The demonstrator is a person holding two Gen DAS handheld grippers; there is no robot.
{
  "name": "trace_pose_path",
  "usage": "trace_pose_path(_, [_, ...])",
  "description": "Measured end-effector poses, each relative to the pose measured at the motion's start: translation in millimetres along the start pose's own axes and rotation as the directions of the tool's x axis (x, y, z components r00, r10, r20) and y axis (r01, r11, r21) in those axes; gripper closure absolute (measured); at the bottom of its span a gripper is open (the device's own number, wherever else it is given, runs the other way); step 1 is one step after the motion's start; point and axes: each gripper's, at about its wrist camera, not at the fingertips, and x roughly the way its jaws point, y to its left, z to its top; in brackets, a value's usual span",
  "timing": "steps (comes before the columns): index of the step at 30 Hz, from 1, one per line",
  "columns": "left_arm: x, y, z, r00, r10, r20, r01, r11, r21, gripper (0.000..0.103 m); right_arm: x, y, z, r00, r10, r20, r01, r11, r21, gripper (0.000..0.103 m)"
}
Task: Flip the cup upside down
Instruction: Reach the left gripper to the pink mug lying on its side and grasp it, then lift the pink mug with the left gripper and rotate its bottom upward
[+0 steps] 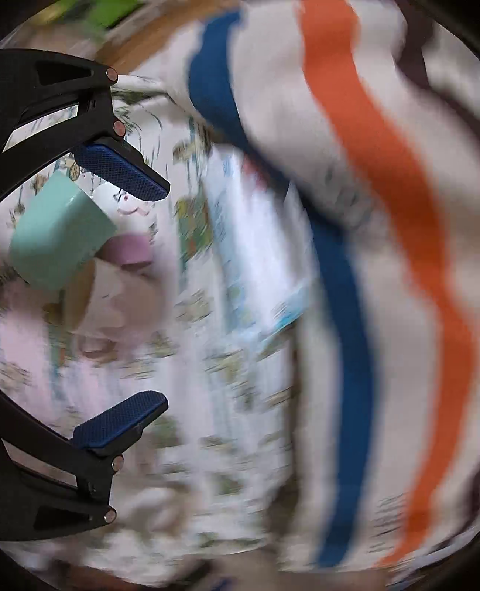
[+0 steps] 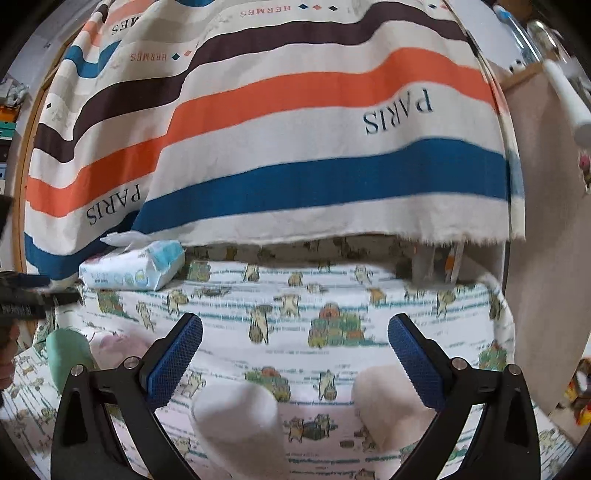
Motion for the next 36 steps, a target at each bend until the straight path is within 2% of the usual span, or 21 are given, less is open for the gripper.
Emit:
trace_pose_path(2, [23, -6, 9, 0.993, -0.017, -0.118, 0.026, 0.997, 0.078, 0.001, 10, 6, 13, 0.999, 0.027, -0.037, -0.027, 1.0, -0.007, 0.001])
trace_pose_path(4, [50, -4, 13, 0.968, -0.039, -0.248, 0.058, 0.996, 0.069, 0.003, 24, 15, 24, 0.995, 0.029, -0.093, -0.032, 0.999, -0.029, 0.001])
trace_pose_path(5, [63, 0, 14, 0.952, -0.05, -0.302, 0.067, 0.997, 0.044, 0.004, 30, 18, 28, 0.993, 0.047, -0.107, -0.05, 0.998, -0.026, 0.001])
trace_pose_path(8, [103, 4, 10, 0.876, -0.113, -0.469, 0.132, 0.991, 0.008, 0.011, 54, 31, 34, 0.977, 0.076, -0.199, -0.085, 0.996, -0.04, 0.001])
trace_pose_path(11, [126, 3, 4, 0.827, -0.129, -0.547, 0.145, 0.989, -0.014, 0.017, 71, 44, 31, 0.961, 0.098, -0.26, -0.121, 0.99, -0.071, 0.001])
trace_pose_path(14, [140, -3, 0, 0.816, -0.088, -0.572, 0.119, 0.993, 0.017, 0.017, 79, 55, 23, 0.957, 0.103, -0.271, -0.134, 0.986, -0.098, 0.001])
trace_pose_path(17, [153, -12, -6, 0.791, -0.076, -0.607, 0.128, 0.991, 0.044, 0.017, 84, 60, 15, 0.952, 0.1, -0.288, -0.134, 0.986, -0.1, 0.001])
trace_pose_path(20, [161, -18, -12, 0.789, -0.024, -0.614, 0.1, 0.991, 0.089, 0.017, 85, 57, 11, 0.949, 0.1, -0.298, -0.131, 0.987, -0.088, 0.001])
trace_pose_path(24, [171, -23, -18, 0.781, 0.001, -0.625, 0.078, 0.992, 0.099, 0.019, 83, 53, 12, 0.953, 0.092, -0.288, -0.122, 0.989, -0.087, 0.001])
trace_pose_path(28, [171, -26, -20, 0.801, -0.023, -0.599, 0.089, 0.993, 0.082, 0.02, 78, 50, 14, 0.962, 0.066, -0.265, -0.095, 0.99, -0.099, 0.001])
trace_pose_path(30, [163, -25, -19, 0.819, -0.039, -0.572, 0.089, 0.994, 0.059, 0.02, 75, 48, 16, 0.966, 0.055, -0.254, -0.084, 0.991, -0.105, 0.001])
trace_pose_path(33, [131, -13, -8, 0.863, -0.055, -0.503, 0.087, 0.995, 0.039, 0.02, 69, 43, 19, 0.972, 0.052, -0.23, -0.075, 0.993, -0.093, 0.001])
trace_pose_path(36, [93, -8, 0, 0.904, -0.121, -0.41, 0.132, 0.991, -0.003, 0.02, 60, 37, 21, 0.977, 0.052, -0.206, -0.068, 0.995, -0.072, 0.001])
